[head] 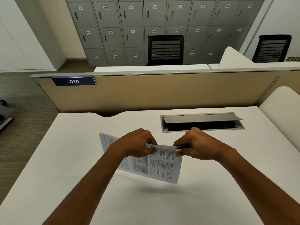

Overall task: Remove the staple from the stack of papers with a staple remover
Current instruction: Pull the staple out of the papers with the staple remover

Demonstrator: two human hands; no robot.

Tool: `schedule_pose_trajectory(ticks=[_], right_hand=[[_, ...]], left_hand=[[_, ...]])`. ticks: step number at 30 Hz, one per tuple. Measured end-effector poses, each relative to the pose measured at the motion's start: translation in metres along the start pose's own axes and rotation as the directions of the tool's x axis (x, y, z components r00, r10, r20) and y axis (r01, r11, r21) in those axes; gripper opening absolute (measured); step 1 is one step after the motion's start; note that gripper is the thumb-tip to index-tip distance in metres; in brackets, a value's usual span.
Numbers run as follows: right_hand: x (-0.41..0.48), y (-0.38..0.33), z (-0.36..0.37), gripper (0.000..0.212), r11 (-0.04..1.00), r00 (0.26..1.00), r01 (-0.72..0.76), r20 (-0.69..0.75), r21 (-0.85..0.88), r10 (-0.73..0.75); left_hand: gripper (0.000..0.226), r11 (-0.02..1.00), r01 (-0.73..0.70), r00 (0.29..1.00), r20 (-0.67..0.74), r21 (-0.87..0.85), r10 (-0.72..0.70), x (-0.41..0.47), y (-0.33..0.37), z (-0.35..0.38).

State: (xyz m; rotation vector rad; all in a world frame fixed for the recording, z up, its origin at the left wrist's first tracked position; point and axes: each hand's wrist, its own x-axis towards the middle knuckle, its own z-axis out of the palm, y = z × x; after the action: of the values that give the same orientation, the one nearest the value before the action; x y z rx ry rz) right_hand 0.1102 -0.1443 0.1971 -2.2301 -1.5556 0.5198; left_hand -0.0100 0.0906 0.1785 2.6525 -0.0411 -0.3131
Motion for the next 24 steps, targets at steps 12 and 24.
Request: schedule_pose_trajectory(ticks=[12, 24], right_hand=[[-0.031, 0.041, 0.015, 0.027, 0.736, 0.882, -0.076, -0.299, 0.673, 0.364], [-0.032, 0.078, 0.076, 0.035, 0.294, 0.663, -0.105, -0.154, 0.95, 0.733]], left_hand=[[0.02, 0.973, -0.017, 0.998, -0.057, -0.231, 0.004, -0.008, -0.008, 0.001], [0.022, 0.637, -0.126, 0.98, -0.196, -0.761, -0.041, -0.023, -0.016, 0.006]])
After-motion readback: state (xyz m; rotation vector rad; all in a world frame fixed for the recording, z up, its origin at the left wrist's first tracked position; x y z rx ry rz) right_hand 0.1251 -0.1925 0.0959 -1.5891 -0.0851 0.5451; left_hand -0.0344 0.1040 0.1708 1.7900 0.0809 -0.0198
